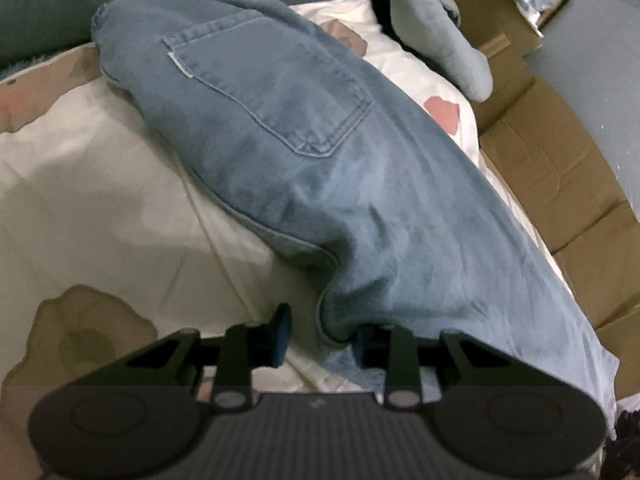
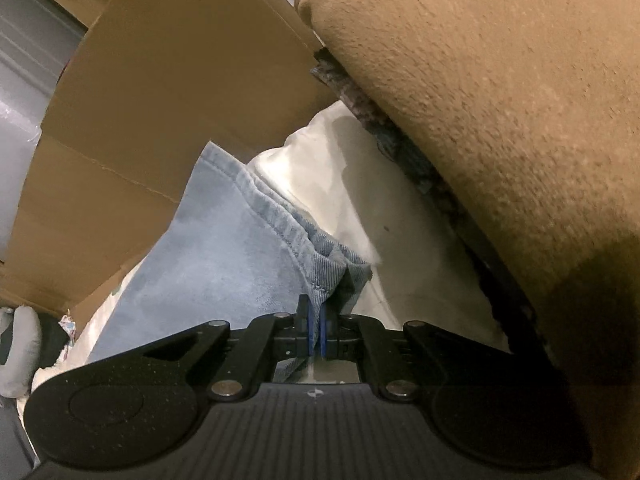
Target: Fold clothes
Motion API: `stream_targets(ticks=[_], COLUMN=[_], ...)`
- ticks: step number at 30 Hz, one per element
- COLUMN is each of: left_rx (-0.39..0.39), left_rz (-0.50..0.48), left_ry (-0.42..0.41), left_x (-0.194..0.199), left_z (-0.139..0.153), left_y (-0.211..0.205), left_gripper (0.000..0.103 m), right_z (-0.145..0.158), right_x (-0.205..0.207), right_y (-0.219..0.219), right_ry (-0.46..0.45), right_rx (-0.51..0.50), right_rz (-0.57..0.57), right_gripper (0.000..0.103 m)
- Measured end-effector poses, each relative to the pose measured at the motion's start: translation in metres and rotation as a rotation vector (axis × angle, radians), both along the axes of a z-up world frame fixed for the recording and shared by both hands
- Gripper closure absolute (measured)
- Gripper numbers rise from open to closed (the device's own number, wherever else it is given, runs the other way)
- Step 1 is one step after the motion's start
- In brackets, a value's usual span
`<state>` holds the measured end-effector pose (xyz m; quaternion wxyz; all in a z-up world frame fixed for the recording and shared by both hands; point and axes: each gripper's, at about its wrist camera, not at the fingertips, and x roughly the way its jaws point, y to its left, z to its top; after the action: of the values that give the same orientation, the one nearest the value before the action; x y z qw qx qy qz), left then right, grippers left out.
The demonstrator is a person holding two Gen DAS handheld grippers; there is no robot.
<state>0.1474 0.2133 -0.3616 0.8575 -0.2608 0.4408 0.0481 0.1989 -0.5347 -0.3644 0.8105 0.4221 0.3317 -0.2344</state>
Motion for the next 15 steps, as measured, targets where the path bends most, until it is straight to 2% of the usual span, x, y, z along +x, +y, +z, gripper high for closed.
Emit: stream_targets(ticks=[4,10,13,15], left_rx=[0.014,0.003,0.016,0.024], left_rz=[-0.006,-0.009,-0.024,-0.035], left_ry=[-0.011,-0.014,-0.015,-0.016], left_x=[-0.001,-0.003,-0.003,-0.003], left_z=[0.002,-0.002,-0.003,-0.003], left_y=[-0.003,-0.001,-0.002,-0.004], left_gripper=[0.070,0.072,0.072,0.072], right_z=[0.008,-0.005,-0.008,-0.006], right_x=[0.002,0.011,0.007,0.006], right_y=[0.002,0.001,0.002,0.004], right_ry=[-0.024,0.014,0.030,0.025], right_rx=[-0.005,-0.002,-0.012,-0.010], right_rz=[-0.012,-0.006,0.006,0.010], right_gripper=[0.102,0.100,0.096,0.088])
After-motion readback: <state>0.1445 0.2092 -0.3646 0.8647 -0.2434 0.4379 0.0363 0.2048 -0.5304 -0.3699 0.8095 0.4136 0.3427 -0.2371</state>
